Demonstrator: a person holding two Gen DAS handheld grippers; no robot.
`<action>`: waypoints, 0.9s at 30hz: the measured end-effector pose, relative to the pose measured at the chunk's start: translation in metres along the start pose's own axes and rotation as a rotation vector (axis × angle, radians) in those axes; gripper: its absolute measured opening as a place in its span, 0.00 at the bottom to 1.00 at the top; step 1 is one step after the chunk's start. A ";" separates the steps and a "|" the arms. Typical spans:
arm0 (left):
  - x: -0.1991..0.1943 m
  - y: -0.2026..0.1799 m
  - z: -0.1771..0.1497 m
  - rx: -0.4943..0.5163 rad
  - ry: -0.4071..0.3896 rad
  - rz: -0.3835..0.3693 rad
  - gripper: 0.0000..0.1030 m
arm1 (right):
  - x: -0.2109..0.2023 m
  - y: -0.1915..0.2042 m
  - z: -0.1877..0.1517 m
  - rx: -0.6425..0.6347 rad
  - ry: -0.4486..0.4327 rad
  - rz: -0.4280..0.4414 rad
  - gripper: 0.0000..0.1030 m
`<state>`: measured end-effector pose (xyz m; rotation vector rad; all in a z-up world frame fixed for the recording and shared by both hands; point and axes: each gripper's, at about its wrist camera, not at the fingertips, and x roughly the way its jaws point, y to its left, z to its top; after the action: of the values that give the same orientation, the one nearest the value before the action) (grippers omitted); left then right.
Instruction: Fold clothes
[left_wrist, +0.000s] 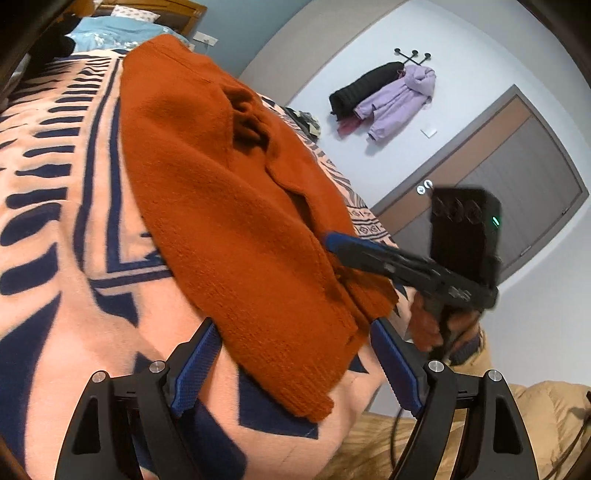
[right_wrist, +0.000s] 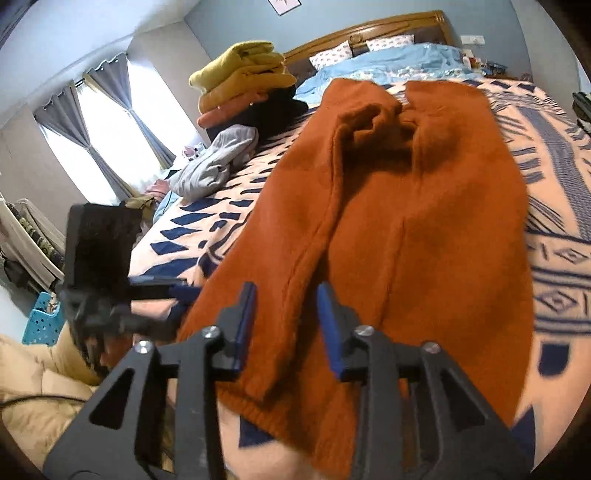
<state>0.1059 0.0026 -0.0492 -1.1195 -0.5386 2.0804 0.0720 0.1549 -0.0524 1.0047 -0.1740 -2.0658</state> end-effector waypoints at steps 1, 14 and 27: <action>0.000 0.000 -0.001 -0.002 0.001 -0.005 0.82 | 0.006 -0.001 0.003 -0.002 0.010 -0.001 0.36; 0.005 0.002 -0.001 -0.033 0.002 0.014 0.62 | 0.066 -0.032 0.086 -0.044 0.111 -0.085 0.47; -0.006 0.009 -0.015 -0.045 0.010 -0.011 0.53 | 0.086 -0.053 0.103 -0.039 0.119 -0.160 0.24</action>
<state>0.1174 -0.0068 -0.0597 -1.1497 -0.5884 2.0617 -0.0639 0.1059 -0.0578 1.1459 0.0095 -2.1363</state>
